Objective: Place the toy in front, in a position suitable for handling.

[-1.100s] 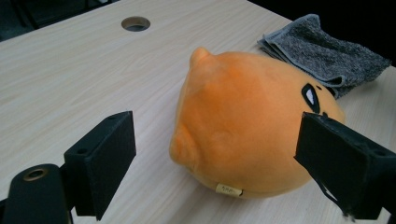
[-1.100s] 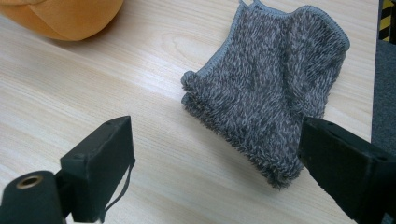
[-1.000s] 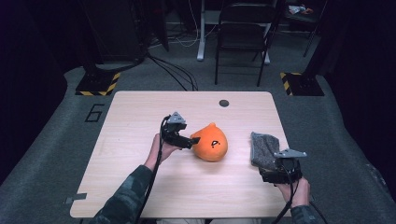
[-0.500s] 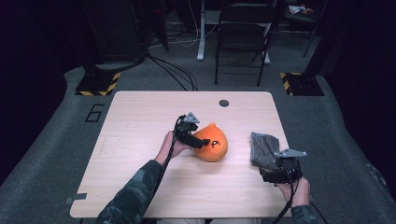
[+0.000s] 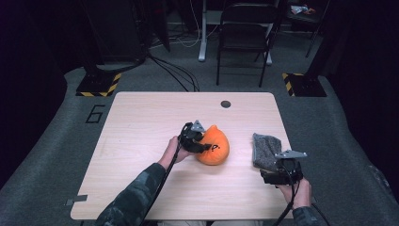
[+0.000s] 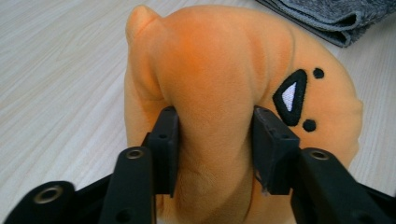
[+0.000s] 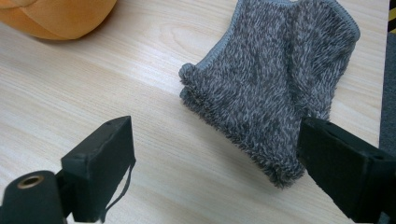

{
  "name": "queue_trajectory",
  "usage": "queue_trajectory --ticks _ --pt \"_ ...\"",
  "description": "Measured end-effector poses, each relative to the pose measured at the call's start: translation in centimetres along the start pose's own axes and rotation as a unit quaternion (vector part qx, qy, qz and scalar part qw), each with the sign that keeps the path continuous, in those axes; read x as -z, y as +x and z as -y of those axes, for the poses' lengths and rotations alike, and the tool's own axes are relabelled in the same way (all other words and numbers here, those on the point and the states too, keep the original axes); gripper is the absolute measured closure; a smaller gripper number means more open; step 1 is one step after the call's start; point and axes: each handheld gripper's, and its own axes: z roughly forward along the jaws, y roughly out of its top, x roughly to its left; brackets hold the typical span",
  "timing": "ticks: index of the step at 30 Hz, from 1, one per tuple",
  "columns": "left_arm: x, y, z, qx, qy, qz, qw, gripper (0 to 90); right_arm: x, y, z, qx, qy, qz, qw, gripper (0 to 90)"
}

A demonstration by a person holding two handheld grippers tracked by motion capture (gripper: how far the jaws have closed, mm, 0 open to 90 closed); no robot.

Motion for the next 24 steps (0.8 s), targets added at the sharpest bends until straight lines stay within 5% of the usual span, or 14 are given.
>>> queue_trajectory --ticks 8,15,24 --pt "0.9 -1.6 0.0 -0.013 -0.029 -0.037 0.9988 69.5 0.1 -0.2 0.0 -0.003 -0.002 0.002 1.0 10.7" --pt "1.9 -2.7 -0.3 0.014 -0.06 -0.045 0.9971 71.3 0.1 -0.2 0.0 -0.004 -0.001 0.002 1.0 10.8" --pt "3.0 -4.0 -0.9 0.067 -0.103 -0.068 0.9901 71.0 0.0 -0.1 0.0 -0.005 0.0 0.001 1.0 10.8"
